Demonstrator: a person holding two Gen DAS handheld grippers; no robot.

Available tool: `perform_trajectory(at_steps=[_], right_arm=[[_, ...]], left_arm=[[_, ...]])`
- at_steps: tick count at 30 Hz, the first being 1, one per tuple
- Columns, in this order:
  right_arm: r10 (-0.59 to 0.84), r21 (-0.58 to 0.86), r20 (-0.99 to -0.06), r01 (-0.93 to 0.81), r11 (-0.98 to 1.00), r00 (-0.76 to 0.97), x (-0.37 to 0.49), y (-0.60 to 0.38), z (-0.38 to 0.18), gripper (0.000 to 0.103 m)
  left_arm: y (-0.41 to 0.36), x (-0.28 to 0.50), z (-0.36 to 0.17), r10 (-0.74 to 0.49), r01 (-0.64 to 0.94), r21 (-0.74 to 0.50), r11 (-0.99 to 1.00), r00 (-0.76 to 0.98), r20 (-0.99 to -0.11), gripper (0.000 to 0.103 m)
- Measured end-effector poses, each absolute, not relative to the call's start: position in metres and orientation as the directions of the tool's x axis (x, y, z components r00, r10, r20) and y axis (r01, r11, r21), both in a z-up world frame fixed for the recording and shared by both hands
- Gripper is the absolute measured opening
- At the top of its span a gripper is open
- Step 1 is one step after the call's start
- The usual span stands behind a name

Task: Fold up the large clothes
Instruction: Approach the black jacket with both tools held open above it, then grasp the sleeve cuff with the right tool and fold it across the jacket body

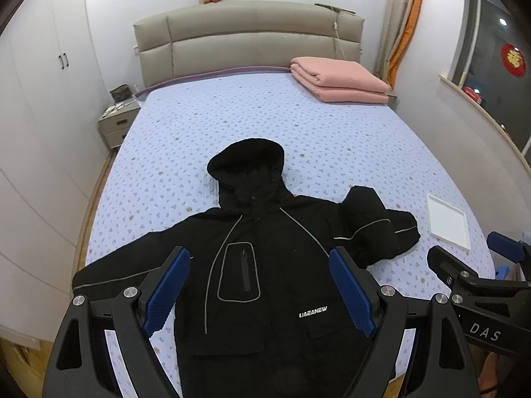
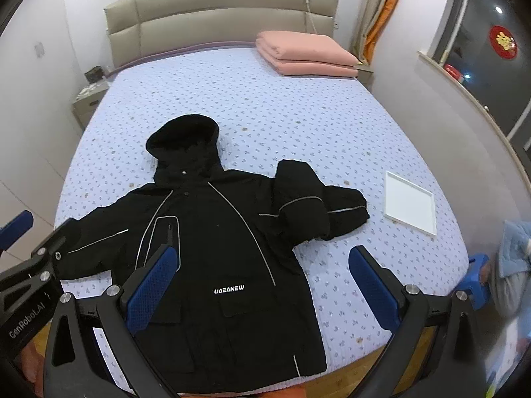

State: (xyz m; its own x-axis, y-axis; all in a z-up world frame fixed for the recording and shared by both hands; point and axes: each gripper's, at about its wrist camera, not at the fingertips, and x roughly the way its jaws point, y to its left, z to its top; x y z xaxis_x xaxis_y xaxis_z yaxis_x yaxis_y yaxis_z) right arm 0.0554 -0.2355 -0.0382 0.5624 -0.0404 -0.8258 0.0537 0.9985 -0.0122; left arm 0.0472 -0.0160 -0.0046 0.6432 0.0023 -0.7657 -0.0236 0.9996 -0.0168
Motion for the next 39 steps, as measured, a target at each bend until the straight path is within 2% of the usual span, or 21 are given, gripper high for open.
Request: perform_trajectory(at_steps=[12,15,21,29,39], right_arm=[[0.009,0.008,-0.845,-0.004,1.000,0.534,0.086,-0.302,-0.053,0.103],[0.008,0.002,-0.850,-0.011,1.000,0.527,0.094,-0.320,-0.058,0.103],[0.007,-0.008,-0.857,-0.027,1.000,0.515,0.109,-0.348,-0.064,0.103],[0.020,-0.006,-0.859,-0.047,0.999,0.511,0.126,-0.370,-0.071,0.103],[0.004,-0.004,-0.870,-0.016,1.000,0.493,0.147,-0.409,-0.106,0.103]], left_arm=[[-0.088,0.069,-0.019,0.037,-0.071,-0.008,0.997,0.605,-0.796,0.086],[-0.104,0.079,-0.020,0.016,-0.076,-0.038,0.996,0.605,-0.796,0.086],[-0.135,0.093,-0.025,0.057,-0.081,0.012,0.997,0.584,-0.810,0.086],[-0.158,0.108,-0.027,0.061,-0.088,0.012,0.996,0.584,-0.810,0.086],[-0.184,0.131,-0.062,0.074,-0.089,0.029,0.996,0.558,-0.827,0.087]])
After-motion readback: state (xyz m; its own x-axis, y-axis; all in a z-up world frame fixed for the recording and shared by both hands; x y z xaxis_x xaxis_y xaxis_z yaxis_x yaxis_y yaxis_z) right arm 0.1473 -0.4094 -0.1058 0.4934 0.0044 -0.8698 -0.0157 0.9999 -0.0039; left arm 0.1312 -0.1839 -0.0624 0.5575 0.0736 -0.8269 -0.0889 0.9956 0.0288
